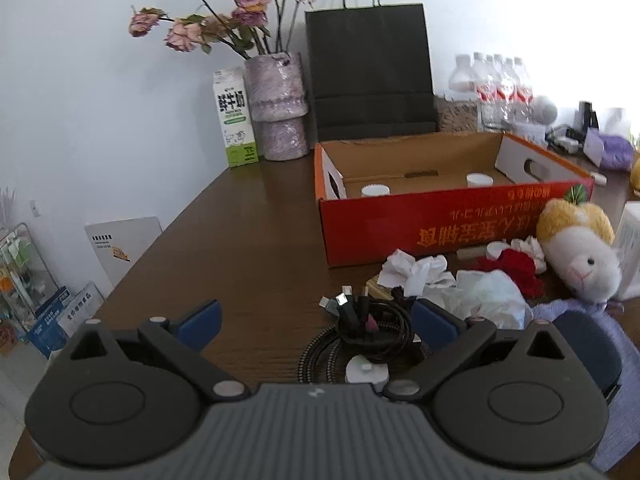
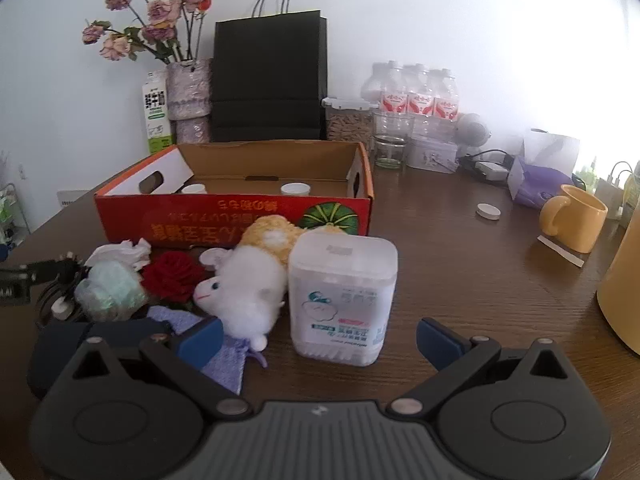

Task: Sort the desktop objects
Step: 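Withdraw both grippers from the box toward the cluttered objects, then grasp the black cable with the left gripper while the right grasps the swab box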

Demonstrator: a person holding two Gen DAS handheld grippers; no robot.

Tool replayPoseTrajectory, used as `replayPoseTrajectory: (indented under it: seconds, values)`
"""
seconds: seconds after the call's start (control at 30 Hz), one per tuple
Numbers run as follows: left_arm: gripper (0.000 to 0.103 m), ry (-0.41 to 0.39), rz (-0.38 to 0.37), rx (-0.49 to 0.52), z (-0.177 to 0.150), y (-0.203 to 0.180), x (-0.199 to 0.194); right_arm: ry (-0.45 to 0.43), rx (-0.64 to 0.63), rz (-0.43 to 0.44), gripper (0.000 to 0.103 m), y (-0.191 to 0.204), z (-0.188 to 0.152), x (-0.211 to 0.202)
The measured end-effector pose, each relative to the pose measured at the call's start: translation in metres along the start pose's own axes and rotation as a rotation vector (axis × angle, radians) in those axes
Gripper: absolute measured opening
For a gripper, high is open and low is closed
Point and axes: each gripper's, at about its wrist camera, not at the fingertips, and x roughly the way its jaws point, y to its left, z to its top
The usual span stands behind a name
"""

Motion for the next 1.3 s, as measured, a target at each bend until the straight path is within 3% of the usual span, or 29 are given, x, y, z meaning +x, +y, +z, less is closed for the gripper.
replayPoseTrajectory:
  seconds: [0.33,0.53,0.9,1.3]
  values:
    - [0.101,0.045,-0.05,0.009,0.002,-0.005,0.022,-0.002,0.043,-0.063,0.1,-0.011,0.007,0.035]
    - [0.088,0.088,-0.082,0.018,0.0,-0.01,0.032,-0.012,0.035,-0.067,0.097,-0.01,0.011,0.044]
    - [0.055,0.094,-0.145,0.008,-0.002,-0.012,0.034,-0.004,0.029,-0.026,0.066,-0.01,0.006,0.046]
    - [0.054,0.084,-0.156,-0.014,-0.001,-0.009,0.027,-0.037,0.019,-0.029,0.065,-0.01,0.002,0.037]
